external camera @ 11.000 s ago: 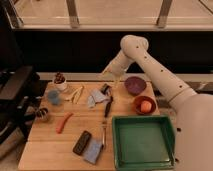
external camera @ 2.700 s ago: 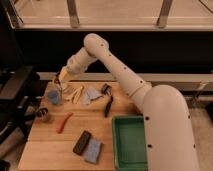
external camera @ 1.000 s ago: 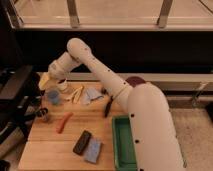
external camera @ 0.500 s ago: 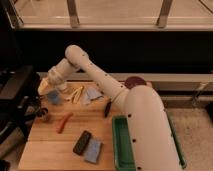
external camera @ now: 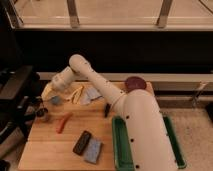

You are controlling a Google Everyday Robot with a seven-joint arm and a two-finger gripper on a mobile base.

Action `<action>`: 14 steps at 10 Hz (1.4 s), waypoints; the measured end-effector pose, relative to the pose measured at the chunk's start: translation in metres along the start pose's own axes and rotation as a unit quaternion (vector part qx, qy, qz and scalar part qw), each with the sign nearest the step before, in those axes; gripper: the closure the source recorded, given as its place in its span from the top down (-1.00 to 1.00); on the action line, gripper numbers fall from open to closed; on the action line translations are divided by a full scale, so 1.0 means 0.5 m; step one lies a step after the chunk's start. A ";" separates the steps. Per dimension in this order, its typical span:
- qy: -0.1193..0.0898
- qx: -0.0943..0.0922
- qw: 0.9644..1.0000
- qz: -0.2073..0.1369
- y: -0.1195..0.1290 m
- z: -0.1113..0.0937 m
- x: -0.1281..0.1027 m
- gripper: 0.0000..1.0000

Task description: Place fork in metal cup

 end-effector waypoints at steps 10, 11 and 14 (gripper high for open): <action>0.006 0.027 0.998 0.049 0.033 0.013 -0.001 0.04; 0.006 0.027 0.998 0.049 0.033 0.013 -0.001 0.04; 0.006 0.028 0.998 0.049 0.034 0.014 -0.001 0.04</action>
